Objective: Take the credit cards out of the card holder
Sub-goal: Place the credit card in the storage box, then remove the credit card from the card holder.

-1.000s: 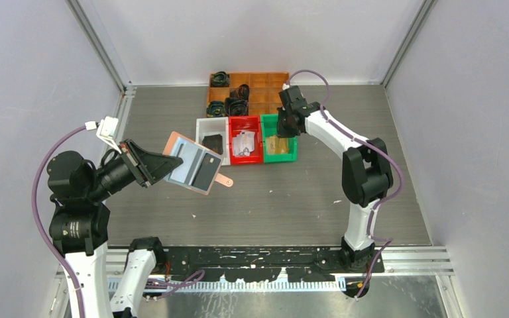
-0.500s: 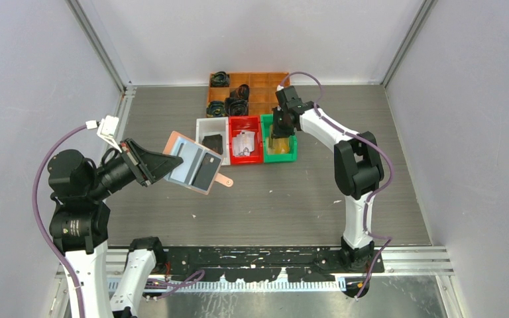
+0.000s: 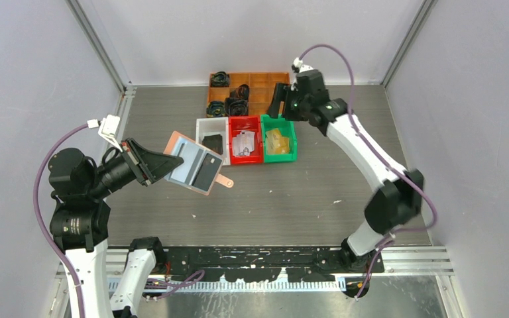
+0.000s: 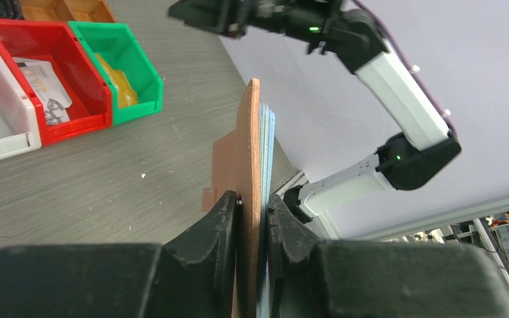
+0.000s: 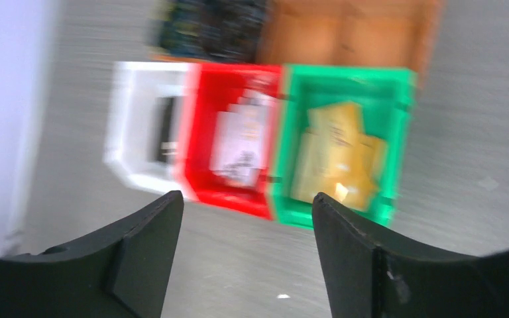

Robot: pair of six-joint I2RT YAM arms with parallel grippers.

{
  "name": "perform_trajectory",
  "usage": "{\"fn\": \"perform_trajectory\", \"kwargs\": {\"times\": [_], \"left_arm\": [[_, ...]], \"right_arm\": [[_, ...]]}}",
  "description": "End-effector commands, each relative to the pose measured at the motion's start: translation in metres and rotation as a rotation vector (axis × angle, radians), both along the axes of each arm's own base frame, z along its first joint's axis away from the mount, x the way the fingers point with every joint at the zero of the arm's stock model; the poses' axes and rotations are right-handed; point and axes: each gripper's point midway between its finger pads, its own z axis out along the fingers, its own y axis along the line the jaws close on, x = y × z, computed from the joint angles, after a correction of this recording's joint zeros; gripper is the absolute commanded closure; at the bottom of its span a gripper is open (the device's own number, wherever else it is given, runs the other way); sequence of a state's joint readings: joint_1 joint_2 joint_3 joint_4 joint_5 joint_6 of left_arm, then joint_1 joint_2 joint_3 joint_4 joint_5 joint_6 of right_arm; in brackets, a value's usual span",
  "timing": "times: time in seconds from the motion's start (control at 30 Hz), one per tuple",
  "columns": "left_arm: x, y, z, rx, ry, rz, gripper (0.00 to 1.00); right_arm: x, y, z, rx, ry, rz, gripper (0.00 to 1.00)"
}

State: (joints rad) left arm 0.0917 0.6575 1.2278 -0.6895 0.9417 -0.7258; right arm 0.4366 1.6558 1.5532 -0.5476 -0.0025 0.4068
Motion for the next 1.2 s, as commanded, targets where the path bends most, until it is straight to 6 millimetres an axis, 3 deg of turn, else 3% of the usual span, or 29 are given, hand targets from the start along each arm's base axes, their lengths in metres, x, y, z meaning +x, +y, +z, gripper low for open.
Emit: {"fn": "perform_trajectory", "kwargs": {"times": [0.0,0.1,0.2,0.33,0.57,0.7,0.87,0.97,1.03,1.17], "left_arm": [[-0.008,-0.006,0.012,0.005,-0.075,-0.068,1.00],[-0.015,-0.009,0.010,-0.001,-0.072,-0.111,1.00],[-0.023,-0.013,0.010,-0.005,-0.077,-0.152,1.00],[-0.030,-0.015,0.007,-0.010,-0.065,-0.187,1.00],[-0.043,-0.019,0.010,-0.022,-0.068,-0.233,1.00],[-0.052,-0.021,0.015,-0.027,-0.072,-0.258,1.00],[-0.060,-0.023,0.016,-0.039,-0.066,-0.284,1.00],[-0.062,-0.024,0.019,-0.046,-0.065,-0.296,1.00],[-0.062,-0.024,0.020,-0.047,-0.064,-0.302,1.00],[-0.059,-0.023,0.020,-0.051,-0.058,-0.269,1.00]], "right_arm": [[-0.083,0.066,0.141,0.395,-0.262,0.496,0.20],[-0.158,0.098,0.196,0.579,-0.361,0.819,0.16],[-0.216,0.120,0.208,0.578,-0.412,1.016,0.11],[-0.264,0.141,0.211,0.608,-0.410,1.194,0.08],[-0.300,0.166,0.200,0.573,-0.350,1.341,0.07],[-0.304,0.179,0.187,0.546,-0.300,1.367,0.07],[-0.311,0.188,0.189,0.560,-0.292,1.396,0.12],[-0.317,0.193,0.195,0.616,-0.258,1.416,0.26],[-0.318,0.196,0.198,0.648,-0.246,1.412,0.43],[-0.316,0.198,0.205,0.692,-0.268,1.390,0.95]]}}
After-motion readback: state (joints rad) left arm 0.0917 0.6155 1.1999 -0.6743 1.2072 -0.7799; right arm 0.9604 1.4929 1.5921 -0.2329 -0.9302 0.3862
